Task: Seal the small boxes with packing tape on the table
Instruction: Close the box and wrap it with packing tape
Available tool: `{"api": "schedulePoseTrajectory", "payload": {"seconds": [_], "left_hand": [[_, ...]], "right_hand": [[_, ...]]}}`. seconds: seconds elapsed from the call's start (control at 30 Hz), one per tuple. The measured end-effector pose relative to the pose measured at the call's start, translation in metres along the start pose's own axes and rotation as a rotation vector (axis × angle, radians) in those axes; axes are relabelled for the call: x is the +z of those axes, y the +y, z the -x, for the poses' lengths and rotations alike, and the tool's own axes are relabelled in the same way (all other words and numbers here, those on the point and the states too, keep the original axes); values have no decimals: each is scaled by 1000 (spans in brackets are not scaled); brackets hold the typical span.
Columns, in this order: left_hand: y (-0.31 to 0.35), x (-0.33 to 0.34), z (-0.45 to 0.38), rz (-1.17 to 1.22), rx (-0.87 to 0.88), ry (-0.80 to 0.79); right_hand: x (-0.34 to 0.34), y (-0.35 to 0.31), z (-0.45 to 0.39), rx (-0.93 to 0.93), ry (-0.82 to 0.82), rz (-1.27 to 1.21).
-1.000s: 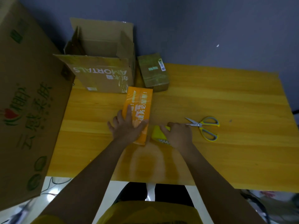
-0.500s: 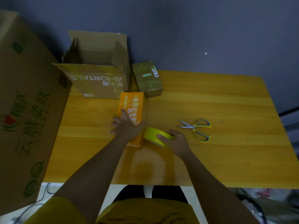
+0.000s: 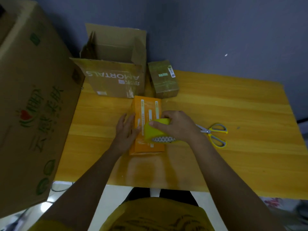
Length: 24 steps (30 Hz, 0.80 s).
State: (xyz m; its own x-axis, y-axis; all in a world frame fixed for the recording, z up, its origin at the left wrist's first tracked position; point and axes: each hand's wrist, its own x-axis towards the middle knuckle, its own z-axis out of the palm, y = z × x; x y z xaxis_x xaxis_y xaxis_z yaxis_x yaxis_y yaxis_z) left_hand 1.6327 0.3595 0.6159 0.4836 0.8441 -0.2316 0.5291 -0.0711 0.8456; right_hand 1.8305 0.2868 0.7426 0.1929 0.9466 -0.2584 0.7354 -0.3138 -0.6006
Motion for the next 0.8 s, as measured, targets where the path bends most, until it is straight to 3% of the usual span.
{"api": "schedulePoseTrajectory", "payload": {"seconds": [0.07,0.13,0.23,0.3,0.4,0.53,0.67,0.8], "left_hand": [[3,-12,3,-274,290,19],[5,-20,5,-374,439,-59],[8,-32,5,-356,254,-343],[12,-34,3,-520,140,-497],[7,-31,2,-635,177,-465],[-14,-27,12,-365,173,-334],[-9,-28,9,-474,108,-376],[-8,-28,11,-519,67,-370]], "right_hand": [[6,-7,-1,-29,-1,56],[10,-10,2,-51,-2,39],[4,-3,6,-28,-88,-269],[-2,1,8,42,-147,-520],[5,-2,8,120,-173,-575],[19,-16,1,100,-133,-501],[11,-27,4,90,-70,-357],[-33,-2,9,230,18,352]]}}
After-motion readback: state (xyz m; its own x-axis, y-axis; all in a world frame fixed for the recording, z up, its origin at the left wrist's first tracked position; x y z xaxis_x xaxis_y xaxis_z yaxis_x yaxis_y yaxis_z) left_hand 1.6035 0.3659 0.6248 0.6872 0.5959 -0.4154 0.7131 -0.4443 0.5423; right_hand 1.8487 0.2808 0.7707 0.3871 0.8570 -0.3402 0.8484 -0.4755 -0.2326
